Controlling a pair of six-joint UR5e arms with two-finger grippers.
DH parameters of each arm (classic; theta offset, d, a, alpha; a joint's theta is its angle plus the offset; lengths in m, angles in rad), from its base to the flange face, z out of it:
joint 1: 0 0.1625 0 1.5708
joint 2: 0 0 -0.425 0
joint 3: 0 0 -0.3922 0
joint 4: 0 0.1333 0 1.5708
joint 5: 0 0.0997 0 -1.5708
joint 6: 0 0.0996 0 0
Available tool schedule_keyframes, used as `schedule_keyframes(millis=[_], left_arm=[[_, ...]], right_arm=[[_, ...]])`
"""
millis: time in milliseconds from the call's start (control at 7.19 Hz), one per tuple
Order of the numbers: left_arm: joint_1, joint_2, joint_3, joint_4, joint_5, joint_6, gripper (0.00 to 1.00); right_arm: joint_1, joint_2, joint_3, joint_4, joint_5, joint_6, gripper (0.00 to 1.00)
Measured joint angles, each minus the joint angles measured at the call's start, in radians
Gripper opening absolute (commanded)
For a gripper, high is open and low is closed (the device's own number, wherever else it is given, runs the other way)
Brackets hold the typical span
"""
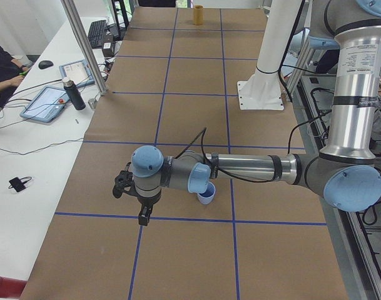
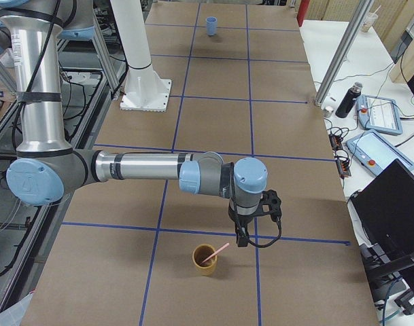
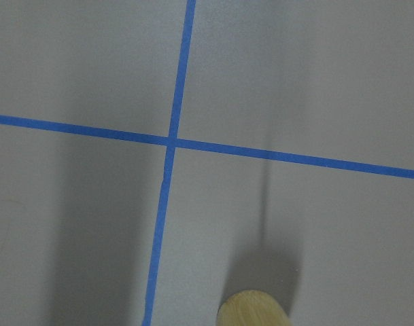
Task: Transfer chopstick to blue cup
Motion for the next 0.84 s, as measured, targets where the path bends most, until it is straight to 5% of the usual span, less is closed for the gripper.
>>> schedule_keyframes(millis=[835], left_arm=[[0.058,0.04,-0.026,-0.113,-0.022,-0.22,0.98]], right_arm=[[0.01,-0.05,0.021,0.113,0.024,0.062,1.0]])
